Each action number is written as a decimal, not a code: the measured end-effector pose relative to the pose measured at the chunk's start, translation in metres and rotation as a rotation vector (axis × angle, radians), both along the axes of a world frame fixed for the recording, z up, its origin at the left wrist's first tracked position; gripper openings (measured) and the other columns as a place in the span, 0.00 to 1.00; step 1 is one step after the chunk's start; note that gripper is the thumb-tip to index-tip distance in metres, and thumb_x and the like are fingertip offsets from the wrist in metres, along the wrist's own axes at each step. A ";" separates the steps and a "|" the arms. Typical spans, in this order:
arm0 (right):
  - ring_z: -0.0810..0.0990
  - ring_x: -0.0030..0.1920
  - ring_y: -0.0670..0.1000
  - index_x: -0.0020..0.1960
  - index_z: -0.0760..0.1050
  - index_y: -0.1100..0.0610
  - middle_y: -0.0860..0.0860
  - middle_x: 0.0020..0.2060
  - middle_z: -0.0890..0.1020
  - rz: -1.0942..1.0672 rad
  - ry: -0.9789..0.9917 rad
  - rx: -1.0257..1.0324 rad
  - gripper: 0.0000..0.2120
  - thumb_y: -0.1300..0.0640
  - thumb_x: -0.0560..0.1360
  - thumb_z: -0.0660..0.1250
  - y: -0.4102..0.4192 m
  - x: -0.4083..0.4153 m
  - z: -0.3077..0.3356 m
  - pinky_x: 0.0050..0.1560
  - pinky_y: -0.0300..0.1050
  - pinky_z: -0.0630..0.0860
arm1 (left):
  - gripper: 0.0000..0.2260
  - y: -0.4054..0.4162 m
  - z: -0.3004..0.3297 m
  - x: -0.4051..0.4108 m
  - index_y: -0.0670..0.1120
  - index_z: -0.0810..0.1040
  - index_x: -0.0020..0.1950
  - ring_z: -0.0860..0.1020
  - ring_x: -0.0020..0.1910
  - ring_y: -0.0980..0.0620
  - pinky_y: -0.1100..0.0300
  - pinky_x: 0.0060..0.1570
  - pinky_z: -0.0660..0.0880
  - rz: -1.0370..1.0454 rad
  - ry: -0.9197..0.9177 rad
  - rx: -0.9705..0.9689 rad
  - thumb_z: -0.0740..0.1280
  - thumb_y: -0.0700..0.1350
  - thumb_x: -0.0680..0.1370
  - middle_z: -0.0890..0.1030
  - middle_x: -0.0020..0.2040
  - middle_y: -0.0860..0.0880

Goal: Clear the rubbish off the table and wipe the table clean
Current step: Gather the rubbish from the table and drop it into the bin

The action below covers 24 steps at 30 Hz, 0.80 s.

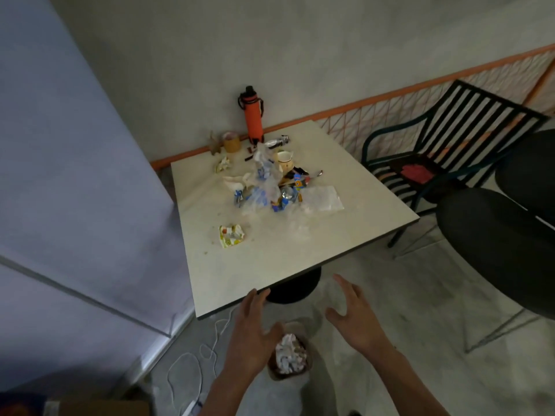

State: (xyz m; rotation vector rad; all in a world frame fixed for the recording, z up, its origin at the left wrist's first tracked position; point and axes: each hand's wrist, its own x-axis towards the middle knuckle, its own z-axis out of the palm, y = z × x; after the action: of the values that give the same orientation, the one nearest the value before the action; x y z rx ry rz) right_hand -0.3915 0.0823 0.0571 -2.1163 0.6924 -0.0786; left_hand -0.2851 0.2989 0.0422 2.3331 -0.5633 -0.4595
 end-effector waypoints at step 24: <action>0.71 0.68 0.53 0.77 0.56 0.40 0.48 0.71 0.64 0.080 -0.046 0.022 0.36 0.52 0.75 0.71 -0.174 0.040 0.010 0.64 0.47 0.72 | 0.38 -0.179 0.017 0.043 0.70 0.51 0.76 0.61 0.77 0.47 0.49 0.67 0.71 0.065 -0.044 0.018 0.72 0.54 0.75 0.47 0.80 0.60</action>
State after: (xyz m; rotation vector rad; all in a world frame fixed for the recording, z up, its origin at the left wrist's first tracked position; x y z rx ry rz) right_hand -0.3517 -0.0915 0.0668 -2.1117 0.5789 -0.0749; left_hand -0.2420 0.1198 0.0596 2.3764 -0.5040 -0.3854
